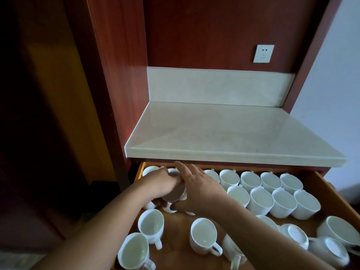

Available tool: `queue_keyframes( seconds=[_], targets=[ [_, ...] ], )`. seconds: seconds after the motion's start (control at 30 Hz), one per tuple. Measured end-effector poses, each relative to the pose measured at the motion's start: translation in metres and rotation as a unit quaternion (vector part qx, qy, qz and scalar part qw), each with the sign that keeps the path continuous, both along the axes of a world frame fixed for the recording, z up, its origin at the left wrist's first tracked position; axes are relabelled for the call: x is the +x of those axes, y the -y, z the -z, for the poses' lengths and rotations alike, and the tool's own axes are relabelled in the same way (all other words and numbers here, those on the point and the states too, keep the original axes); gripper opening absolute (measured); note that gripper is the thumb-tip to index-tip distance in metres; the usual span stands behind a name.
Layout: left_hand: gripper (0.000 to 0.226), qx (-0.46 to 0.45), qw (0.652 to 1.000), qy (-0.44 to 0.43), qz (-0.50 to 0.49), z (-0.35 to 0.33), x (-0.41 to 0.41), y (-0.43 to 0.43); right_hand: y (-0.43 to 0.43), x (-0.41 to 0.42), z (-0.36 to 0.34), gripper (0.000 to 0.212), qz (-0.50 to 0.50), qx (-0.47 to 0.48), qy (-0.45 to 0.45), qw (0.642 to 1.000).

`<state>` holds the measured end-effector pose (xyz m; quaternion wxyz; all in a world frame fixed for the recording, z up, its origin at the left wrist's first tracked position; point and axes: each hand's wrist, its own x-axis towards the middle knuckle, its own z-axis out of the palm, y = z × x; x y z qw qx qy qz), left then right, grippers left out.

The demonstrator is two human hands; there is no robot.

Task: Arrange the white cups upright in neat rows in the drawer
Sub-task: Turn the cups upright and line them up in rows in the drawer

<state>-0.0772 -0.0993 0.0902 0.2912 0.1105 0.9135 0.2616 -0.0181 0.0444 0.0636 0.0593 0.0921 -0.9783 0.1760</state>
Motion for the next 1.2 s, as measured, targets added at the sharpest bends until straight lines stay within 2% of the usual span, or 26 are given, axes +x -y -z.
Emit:
queue_keyframes(
  seconds=[0.07, 0.1, 0.2, 0.27, 0.37, 0.47, 0.5, 0.6, 0.7, 0.77, 0.9, 1.07, 1.2],
  targets=[
    [0.036, -0.024, 0.999, -0.034, 0.025, 0.000, 0.004, -0.002, 0.000, 0.001, -0.001, 0.108, 0.004, 0.013, 0.001, 1.000],
    [0.033, -0.001, 0.999, -0.033, 0.021, 0.002, 0.004, 0.000, 0.000, 0.002, -0.001, 0.105, 0.005, 0.021, -0.001, 1.000],
    [0.044, 0.118, 0.993, -0.002, 0.014, 0.005, 0.004, 0.017, -0.002, 0.001, -0.003, 0.092, 0.018, 0.032, -0.010, 0.999],
    [0.052, 0.138, 0.990, 0.000, 0.000, 0.010, 0.003, 0.031, -0.008, -0.001, -0.003, 0.086, 0.054, -0.007, 0.022, 0.998],
    [0.055, 0.058, 0.997, -0.049, 0.003, 0.028, 0.003, 0.052, -0.016, 0.000, 0.000, 0.084, 0.112, -0.114, 0.065, 0.985],
    [0.054, -0.062, 0.991, -0.082, 0.081, 0.051, 0.009, 0.067, -0.020, 0.001, 0.005, 0.081, 0.149, -0.178, 0.086, 0.969],
    [0.061, -0.084, 0.988, -0.080, 0.105, 0.056, 0.013, 0.068, -0.020, 0.002, 0.007, 0.081, 0.161, -0.192, 0.096, 0.963],
    [0.082, -0.100, 0.982, -0.073, 0.145, 0.070, 0.020, 0.063, -0.018, 0.003, 0.012, 0.079, 0.184, -0.207, 0.115, 0.954],
    [0.091, -0.133, 0.972, -0.077, 0.179, 0.082, 0.020, 0.057, -0.019, 0.006, 0.016, 0.071, 0.184, -0.207, 0.116, 0.954],
    [0.094, -0.163, 0.964, -0.083, 0.191, 0.090, 0.018, 0.057, -0.022, 0.007, 0.021, 0.074, 0.193, -0.217, 0.114, 0.950],
    [0.090, -0.174, 0.962, -0.084, 0.193, 0.102, 0.014, 0.058, -0.029, 0.007, 0.029, 0.087, 0.206, -0.220, 0.119, 0.946],
    [0.078, -0.164, 0.964, -0.128, 0.164, 0.111, 0.009, 0.060, -0.036, 0.009, 0.035, 0.092, 0.204, -0.218, 0.126, 0.946],
    [0.078, -0.157, 0.968, -0.154, 0.119, 0.116, 0.007, 0.061, -0.033, 0.011, 0.035, 0.092, 0.189, -0.200, 0.142, 0.951]
  ],
)
